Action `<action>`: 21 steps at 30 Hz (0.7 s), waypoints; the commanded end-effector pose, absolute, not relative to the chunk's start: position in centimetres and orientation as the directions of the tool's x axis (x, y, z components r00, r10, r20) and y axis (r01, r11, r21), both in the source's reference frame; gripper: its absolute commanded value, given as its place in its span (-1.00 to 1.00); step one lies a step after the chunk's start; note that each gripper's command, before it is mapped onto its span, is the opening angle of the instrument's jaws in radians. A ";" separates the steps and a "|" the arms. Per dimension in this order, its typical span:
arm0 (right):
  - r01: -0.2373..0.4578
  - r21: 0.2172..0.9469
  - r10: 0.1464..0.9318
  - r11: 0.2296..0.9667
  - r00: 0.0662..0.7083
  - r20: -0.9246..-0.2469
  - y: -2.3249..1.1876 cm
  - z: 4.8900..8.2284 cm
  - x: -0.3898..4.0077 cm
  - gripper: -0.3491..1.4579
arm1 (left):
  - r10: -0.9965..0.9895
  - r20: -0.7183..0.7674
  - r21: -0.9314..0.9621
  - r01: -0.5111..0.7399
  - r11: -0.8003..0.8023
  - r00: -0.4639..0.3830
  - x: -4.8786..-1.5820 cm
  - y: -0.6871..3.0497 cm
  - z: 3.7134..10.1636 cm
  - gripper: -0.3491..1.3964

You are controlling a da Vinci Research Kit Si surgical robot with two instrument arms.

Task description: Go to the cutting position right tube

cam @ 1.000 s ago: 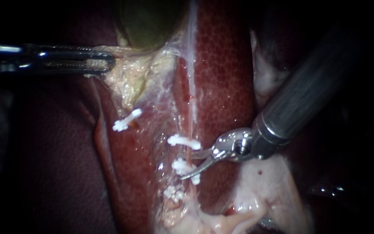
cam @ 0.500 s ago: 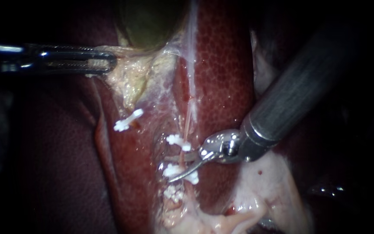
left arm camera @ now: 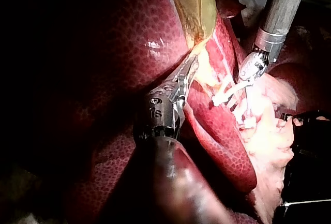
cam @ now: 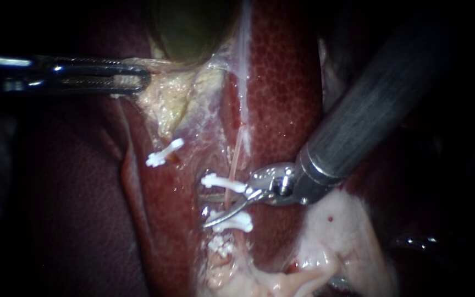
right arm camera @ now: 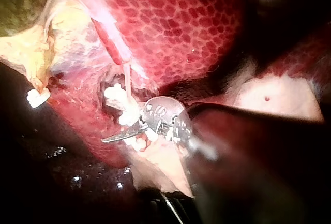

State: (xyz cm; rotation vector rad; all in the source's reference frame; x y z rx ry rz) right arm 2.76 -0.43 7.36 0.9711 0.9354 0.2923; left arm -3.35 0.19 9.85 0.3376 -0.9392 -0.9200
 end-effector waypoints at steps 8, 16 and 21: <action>0.177 0.810 0.597 0.559 0.593 -0.541 -0.43 7.36 2.76 0.25 | -0.798 0.543 0.613 0.527 0.589 0.260 -3.35 0.19 9.85 -1.00; 0.178 0.809 0.595 0.560 0.593 -0.542 -0.44 7.37 2.75 0.25 | -0.798 0.543 0.613 0.527 0.589 0.261 -3.35 0.19 9.84 -1.00; 0.179 0.809 0.595 0.560 0.593 -0.542 -0.44 7.38 2.75 0.25 | -0.798 0.543 0.613 0.527 0.589 0.260 -3.35 0.19 9.84 -1.00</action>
